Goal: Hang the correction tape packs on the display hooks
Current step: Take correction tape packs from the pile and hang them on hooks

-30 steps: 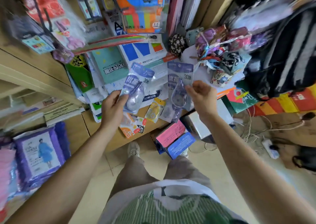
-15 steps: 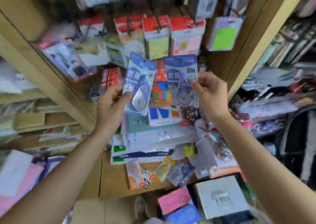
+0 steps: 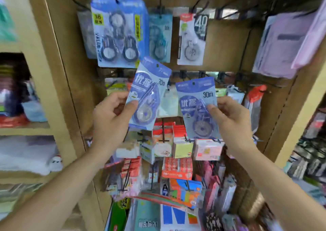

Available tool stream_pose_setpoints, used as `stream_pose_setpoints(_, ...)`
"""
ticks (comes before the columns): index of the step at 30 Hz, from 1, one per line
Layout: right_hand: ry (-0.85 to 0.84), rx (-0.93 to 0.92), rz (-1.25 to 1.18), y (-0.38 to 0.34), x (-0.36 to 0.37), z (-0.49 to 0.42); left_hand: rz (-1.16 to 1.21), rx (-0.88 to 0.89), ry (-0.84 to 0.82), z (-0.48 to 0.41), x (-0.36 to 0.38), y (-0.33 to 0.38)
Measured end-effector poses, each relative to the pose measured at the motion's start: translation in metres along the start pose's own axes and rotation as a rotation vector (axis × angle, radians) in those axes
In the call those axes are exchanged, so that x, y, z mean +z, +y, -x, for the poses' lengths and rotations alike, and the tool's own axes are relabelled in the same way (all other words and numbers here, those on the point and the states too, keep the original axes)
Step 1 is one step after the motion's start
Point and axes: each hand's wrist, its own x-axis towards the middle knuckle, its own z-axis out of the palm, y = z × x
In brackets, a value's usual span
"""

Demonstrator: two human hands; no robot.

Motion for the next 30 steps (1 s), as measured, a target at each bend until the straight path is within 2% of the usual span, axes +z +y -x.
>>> stream_pose_setpoints(5, 0.031, -0.045, -0.086, -0.03, 0.001, -0.048, 0.033, 0.108, 0.099, -0.047, -0.011, 0.018)
stream_pose_setpoints(11, 0.059, -0.086, -0.057, -0.067, 0.011, -0.112, 0.0, 0.179, 0.208, -0.1, 0.0, 0.028)
stream_pose_setpoints(16, 0.086, -0.107, -0.028, -0.097, 0.033, -0.153, -0.101, 0.141, 0.362, -0.131, 0.027, 0.016)
stream_pose_setpoints(19, 0.038, -0.117, 0.067, -0.107, 0.04, -0.169, -0.115, 0.073, 0.4, -0.137, 0.036, -0.001)
stream_pose_setpoints(23, -0.043, -0.153, 0.14, -0.115, 0.049, -0.181, -0.106, 0.087, 0.432, -0.135, 0.045, -0.017)
stream_pose_setpoints(30, -0.058, -0.119, 0.188, -0.117, 0.063, -0.198, -0.185, 0.059, 0.503, -0.125, 0.066, -0.03)
